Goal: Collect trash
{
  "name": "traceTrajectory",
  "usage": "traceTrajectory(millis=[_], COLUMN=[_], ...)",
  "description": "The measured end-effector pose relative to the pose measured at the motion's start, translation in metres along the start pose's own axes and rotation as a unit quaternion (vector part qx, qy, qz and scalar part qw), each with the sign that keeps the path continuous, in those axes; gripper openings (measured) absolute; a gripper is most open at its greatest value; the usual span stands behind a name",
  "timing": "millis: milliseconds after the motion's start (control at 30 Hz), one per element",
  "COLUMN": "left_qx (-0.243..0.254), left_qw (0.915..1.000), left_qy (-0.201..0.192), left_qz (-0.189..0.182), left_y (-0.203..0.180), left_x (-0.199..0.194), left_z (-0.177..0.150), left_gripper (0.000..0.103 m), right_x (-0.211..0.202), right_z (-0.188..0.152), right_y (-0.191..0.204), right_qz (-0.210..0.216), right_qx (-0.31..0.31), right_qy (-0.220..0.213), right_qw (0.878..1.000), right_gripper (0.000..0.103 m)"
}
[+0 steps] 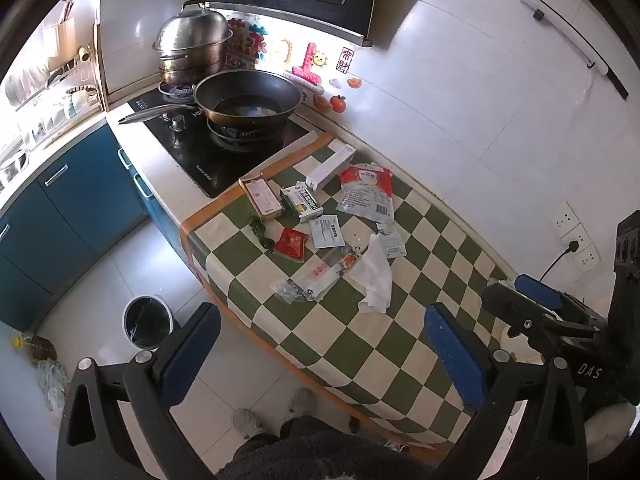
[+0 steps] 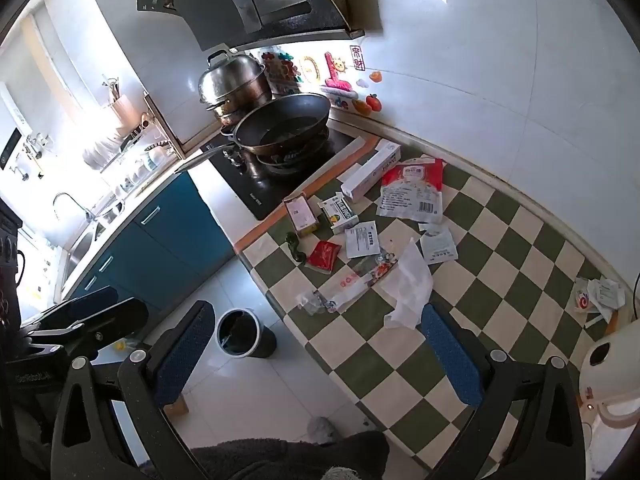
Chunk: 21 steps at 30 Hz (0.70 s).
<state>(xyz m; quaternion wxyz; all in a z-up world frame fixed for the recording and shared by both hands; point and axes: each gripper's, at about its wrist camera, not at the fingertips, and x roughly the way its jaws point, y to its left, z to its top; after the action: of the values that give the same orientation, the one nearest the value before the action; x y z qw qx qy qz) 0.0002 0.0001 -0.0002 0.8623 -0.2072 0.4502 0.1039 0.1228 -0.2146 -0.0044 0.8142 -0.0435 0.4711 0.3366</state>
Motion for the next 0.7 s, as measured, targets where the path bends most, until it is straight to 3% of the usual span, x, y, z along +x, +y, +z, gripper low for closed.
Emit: traceTrajectory(millis=[700], left_qx=[0.000], left_qw=[0.9999], left_qy=[-0.009], left_qz=[-0.009], left_y=[-0.0065], left_x=[-0.0012], left_z=[0.0053], left_gripper=[0.103], right_x=[0.0004], right_z=[-0.0003], right_y=[-0.0032], right_qz=[0.002], right_qx=[0.000], right_qy=[0.000], right_qw=[1.000], right_gripper=[0.103])
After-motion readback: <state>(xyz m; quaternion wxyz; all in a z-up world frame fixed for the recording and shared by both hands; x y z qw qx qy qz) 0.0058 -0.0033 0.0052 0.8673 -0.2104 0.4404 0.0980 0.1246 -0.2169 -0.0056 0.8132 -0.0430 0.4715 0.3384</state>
